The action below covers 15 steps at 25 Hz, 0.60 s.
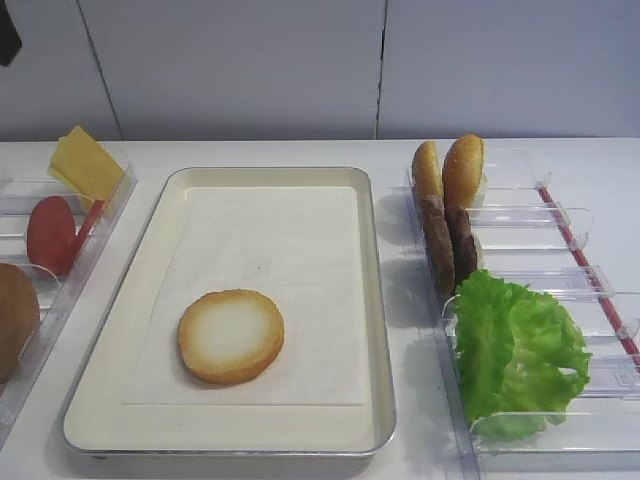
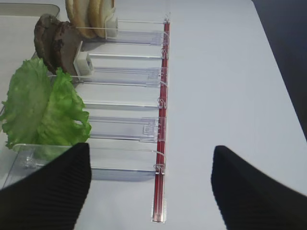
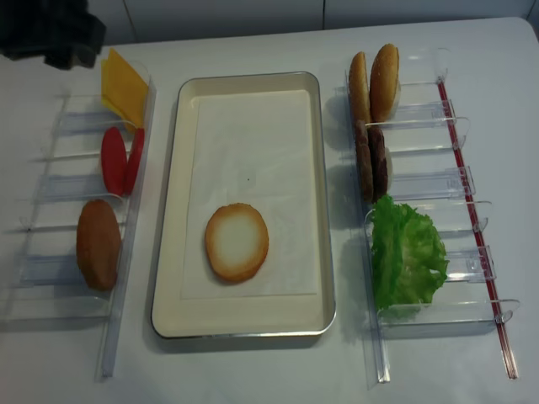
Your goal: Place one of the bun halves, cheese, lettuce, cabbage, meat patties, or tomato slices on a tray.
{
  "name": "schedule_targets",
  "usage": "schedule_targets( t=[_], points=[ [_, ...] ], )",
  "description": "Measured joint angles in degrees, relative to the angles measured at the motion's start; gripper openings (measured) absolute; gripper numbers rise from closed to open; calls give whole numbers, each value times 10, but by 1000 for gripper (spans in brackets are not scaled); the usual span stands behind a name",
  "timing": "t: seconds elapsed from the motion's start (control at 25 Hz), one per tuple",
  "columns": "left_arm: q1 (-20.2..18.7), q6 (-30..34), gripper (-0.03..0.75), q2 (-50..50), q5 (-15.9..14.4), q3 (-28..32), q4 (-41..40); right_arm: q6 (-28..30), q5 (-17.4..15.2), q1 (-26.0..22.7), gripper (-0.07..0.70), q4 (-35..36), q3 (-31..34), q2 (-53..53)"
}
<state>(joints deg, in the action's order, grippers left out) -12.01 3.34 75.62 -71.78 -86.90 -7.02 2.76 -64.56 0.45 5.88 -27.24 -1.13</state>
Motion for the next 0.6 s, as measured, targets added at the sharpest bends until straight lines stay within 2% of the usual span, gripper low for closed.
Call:
schedule_targets(
  t=[0.32, 0.6],
  points=[
    [0, -9, 491, -129, -5, 12, 26, 0, 0, 0, 543, 0, 0, 0],
    [0, -12, 491, -254, -8, 87, 27, -1, 0, 0, 543, 0, 0, 0]
  ],
)
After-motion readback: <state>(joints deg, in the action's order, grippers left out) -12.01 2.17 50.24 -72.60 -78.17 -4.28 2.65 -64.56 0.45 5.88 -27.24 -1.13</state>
